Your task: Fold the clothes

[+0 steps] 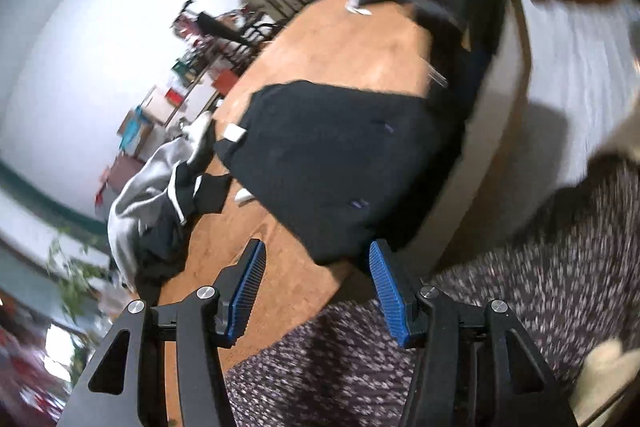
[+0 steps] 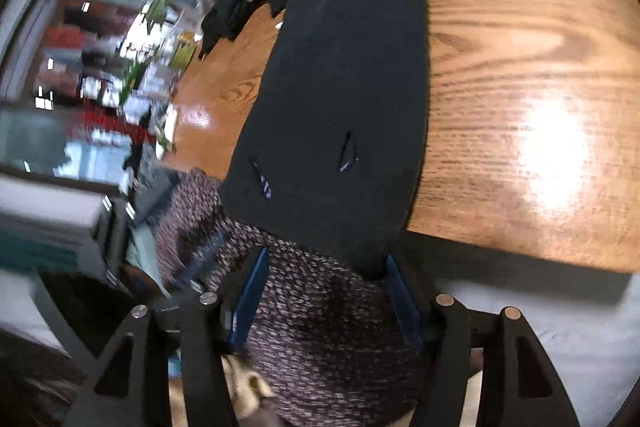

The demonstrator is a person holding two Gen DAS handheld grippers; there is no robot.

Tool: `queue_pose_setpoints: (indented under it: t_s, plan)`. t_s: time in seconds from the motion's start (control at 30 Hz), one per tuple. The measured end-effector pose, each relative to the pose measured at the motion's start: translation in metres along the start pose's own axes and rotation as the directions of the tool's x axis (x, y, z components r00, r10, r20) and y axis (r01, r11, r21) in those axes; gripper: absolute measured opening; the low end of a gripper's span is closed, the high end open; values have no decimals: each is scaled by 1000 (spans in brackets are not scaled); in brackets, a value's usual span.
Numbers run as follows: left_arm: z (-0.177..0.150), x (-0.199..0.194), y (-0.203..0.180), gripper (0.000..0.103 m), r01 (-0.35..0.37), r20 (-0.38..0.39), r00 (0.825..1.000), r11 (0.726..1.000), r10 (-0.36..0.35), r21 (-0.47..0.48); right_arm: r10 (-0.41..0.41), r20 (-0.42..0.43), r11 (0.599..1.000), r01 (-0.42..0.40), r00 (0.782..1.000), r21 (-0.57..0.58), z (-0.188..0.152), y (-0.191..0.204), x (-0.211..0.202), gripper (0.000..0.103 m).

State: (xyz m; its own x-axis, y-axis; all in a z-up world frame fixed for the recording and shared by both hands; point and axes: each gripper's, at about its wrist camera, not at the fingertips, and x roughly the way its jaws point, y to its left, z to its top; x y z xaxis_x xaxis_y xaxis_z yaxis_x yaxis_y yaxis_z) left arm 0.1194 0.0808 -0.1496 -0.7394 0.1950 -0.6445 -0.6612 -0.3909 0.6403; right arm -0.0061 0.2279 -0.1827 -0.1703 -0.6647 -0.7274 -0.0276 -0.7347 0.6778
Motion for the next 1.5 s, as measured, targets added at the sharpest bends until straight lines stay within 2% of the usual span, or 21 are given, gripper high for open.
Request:
queue_pose_setpoints:
  t_s: [0.13,0.23,0.33,0.37,0.4,0.5,0.6,0.63,0.7,0.8,0.97,1.1,1.13,1.27,1.33,1.43,1.47,1.5]
  plan:
    - [-1,7,-16,56,-67,-19,997,992,69,111,45,12,990,-47,999,130,2,-12,-1,66]
    - [1,7,-29,56,-97,5,995,973,98,209,86,27,967,-90,996,240,5,-21,2,66]
    - [2,7,-34,56,-115,21,993,957,113,266,107,46,938,-116,993,325,7,-27,8,66]
    - [3,7,-35,56,-120,24,993,953,117,278,111,52,928,-122,992,351,7,-29,9,61]
    - [4,7,-36,56,-123,27,992,950,121,288,105,54,919,-118,993,376,7,-32,12,49]
    - [6,9,-39,56,-135,44,991,940,128,314,84,40,902,-93,996,421,3,-41,14,23]
    - [8,10,-44,56,-142,59,990,930,130,338,127,66,899,-143,990,414,1,-35,5,16]
    - [8,10,-45,56,-145,63,989,929,131,341,166,94,896,-190,982,401,2,-29,-3,16]
    - [10,9,-45,56,-146,73,989,931,129,333,212,131,894,-247,968,375,4,-22,-16,14]
    - [16,10,-39,56,-146,76,989,950,130,277,242,173,906,-286,955,313,11,-3,-33,14]
    - [22,14,-34,56,-177,69,984,962,166,207,265,180,907,-308,947,285,18,8,-37,14]
    - [30,7,-31,56,-112,77,992,988,105,107,297,190,891,-343,936,297,21,5,-39,14]
    - [33,5,-32,56,-119,91,990,989,111,92,292,197,894,-340,936,291,22,5,-41,14]
    - [34,19,-27,67,-169,66,984,984,165,64,300,199,895,-347,933,281,21,5,-43,14]
    - [34,26,-23,67,-184,42,983,981,181,60,302,201,893,-350,932,282,21,4,-44,14]
    - [32,27,-12,73,-189,34,982,980,187,55,312,210,889,-363,927,280,19,2,-47,14]
    - [31,29,-10,78,-178,30,984,983,177,54,316,214,887,-368,924,279,18,1,-48,14]
    - [31,32,-9,78,-163,26,987,985,161,55,321,219,885,-374,921,278,18,0,-50,14]
